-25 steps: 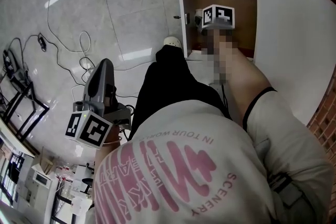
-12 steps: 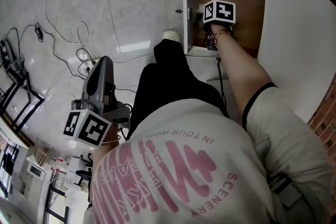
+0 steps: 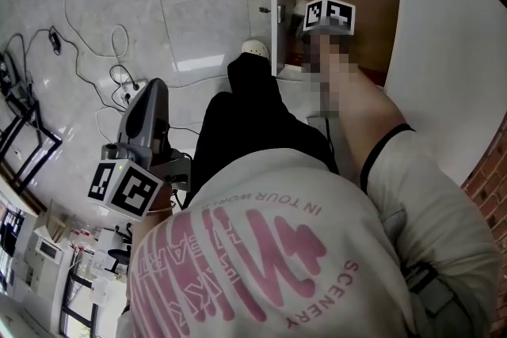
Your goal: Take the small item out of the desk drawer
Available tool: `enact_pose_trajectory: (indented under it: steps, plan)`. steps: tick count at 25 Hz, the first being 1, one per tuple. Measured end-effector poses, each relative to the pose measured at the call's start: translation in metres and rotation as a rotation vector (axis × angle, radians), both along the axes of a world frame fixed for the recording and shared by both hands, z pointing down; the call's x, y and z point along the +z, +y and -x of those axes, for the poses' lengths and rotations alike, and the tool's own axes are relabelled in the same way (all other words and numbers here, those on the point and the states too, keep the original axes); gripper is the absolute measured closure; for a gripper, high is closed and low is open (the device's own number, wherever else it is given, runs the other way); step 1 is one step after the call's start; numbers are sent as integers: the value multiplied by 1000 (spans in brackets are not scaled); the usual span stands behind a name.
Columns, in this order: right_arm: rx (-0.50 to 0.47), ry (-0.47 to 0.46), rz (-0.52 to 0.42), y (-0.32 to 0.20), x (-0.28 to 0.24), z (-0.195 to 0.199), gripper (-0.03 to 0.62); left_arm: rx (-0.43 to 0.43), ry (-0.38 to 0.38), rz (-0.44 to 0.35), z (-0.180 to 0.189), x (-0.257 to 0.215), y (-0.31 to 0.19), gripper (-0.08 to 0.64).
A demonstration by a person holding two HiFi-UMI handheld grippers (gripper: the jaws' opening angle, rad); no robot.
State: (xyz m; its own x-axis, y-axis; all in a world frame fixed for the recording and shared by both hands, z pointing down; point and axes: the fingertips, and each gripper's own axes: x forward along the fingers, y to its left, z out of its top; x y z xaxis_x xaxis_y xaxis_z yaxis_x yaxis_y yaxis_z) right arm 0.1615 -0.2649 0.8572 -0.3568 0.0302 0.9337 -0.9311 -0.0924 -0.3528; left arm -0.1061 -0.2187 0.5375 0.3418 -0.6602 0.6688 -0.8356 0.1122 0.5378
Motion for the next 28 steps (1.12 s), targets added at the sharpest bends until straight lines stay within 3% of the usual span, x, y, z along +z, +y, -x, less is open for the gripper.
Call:
enact_pose_trajectory:
  steps: [8,28]
  plan:
    - [-65,-9,-24,-1,-2,1,451,18,-9,24,-8,0,-4,555]
    - [-78,26,-40,-5,-12,-1,460,67,-4,0,-30,-14,-36,555]
